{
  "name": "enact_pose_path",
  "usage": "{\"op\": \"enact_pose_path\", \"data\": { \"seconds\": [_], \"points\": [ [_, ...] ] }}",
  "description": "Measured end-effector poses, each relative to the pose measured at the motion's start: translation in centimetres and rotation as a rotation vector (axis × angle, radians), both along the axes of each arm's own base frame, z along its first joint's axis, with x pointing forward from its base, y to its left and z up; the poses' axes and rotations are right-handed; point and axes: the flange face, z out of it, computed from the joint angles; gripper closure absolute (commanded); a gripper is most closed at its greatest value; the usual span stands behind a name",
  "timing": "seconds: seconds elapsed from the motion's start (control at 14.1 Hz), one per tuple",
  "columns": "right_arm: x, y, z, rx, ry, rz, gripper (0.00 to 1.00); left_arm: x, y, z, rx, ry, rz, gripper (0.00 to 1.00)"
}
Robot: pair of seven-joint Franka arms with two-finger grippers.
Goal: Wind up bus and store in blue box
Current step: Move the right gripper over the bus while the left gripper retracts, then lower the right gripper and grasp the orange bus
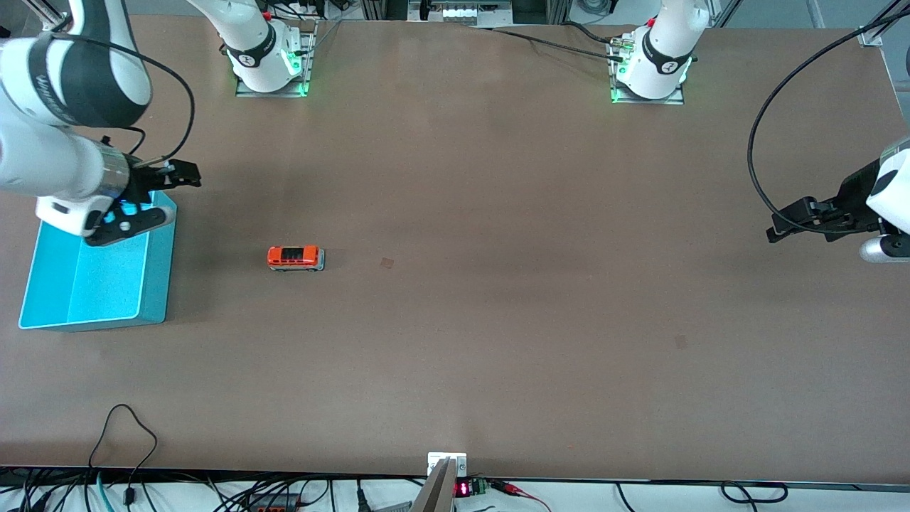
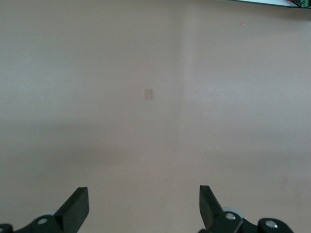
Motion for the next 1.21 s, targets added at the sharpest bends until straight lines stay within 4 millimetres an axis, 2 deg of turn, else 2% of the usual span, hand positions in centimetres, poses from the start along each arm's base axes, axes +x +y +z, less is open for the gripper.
{"op": "enact_pose_path", "data": {
  "seconds": [0.43, 0.71, 0.99, 1.21],
  "points": [
    [-1.5, 1.4, -7.6, 0.146, -0.087, 0.536, 0.00, -0.7, -0.1, 0.8, 0.008, -0.001, 0.003, 0.00],
    [-3.4, 5.0, -12.8, 0.188, -0.199, 0.833, 0.00, -0.7, 0.2, 0.4, 0.008, 0.001, 0.009, 0.00],
    [-4.4, 8.4, -15.9, 0.231, -0.236, 1.028, 0.00, -0.7, 0.5, 1.3, 0.009, -0.025, 0.014, 0.00],
    [-4.2, 9.0, -17.6, 0.251, -0.248, 1.097, 0.00, -1.2, 0.1, 1.5, 0.007, -0.005, 0.004, 0.00]
  ]
}}
